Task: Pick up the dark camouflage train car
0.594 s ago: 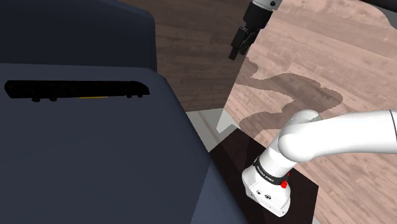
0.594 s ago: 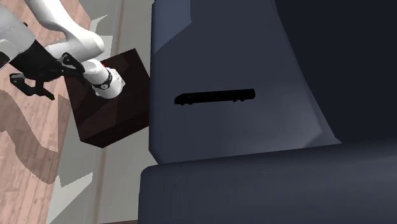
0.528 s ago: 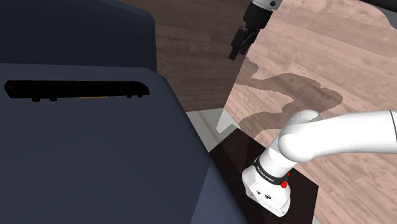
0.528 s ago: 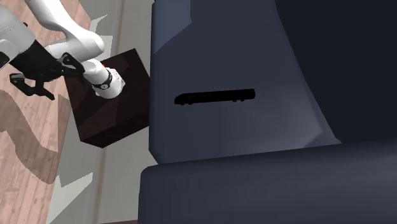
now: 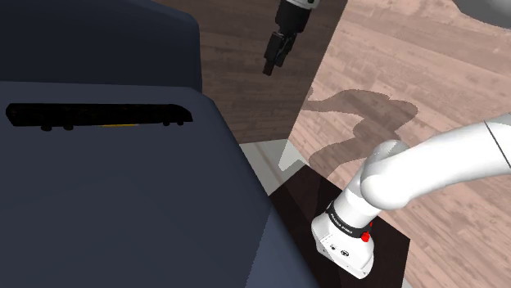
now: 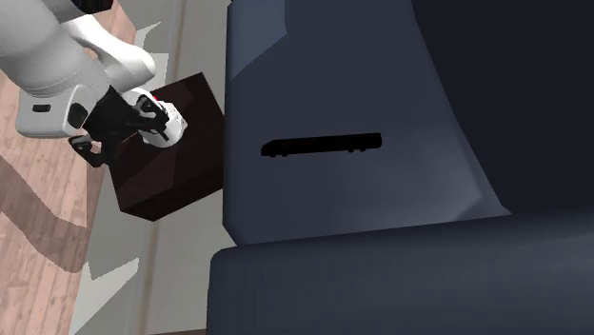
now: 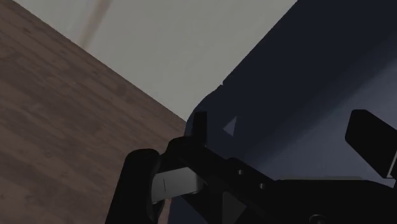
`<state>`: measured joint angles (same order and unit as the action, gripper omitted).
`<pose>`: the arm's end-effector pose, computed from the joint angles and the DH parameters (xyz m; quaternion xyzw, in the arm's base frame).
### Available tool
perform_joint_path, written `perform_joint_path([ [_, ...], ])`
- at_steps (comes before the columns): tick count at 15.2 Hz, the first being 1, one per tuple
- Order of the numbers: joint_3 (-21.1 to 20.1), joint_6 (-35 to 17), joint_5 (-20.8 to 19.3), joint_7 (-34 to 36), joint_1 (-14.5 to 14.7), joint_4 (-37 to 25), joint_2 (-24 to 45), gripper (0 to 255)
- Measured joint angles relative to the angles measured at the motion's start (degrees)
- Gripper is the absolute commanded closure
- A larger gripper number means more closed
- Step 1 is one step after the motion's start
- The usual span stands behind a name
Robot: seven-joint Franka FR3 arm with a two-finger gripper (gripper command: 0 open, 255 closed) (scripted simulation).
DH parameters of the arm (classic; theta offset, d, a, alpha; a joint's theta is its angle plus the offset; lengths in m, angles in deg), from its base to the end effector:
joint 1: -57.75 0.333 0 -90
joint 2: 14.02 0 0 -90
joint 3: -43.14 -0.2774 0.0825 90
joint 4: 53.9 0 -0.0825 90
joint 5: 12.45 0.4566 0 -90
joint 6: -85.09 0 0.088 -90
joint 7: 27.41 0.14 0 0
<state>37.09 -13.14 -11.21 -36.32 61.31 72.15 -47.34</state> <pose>0.4705 0.0861 0.5382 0.9870 0.1525 0.0467 0.0183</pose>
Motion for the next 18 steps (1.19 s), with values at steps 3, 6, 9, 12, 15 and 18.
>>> perform_joint_path([
  [3,-1.55,-0.99,0.29,-1.59,1.57,-4.13,5.64,0],
  [6,-3.25,-2.28,0.37,-3.04,3.07,-7.90,11.26,0],
  [9,-4.80,-2.84,0.12,-4.69,4.40,-12.17,16.67,0],
  [12,-6.89,-3.25,-0.33,-5.55,6.02,-16.35,21.94,0],
  [15,-8.83,-3.16,-1.21,-6.55,7.56,-21.36,27.50,0],
  [18,-10.56,-2.64,-2.28,-7.78,9.13,-26.00,32.40,0],
])
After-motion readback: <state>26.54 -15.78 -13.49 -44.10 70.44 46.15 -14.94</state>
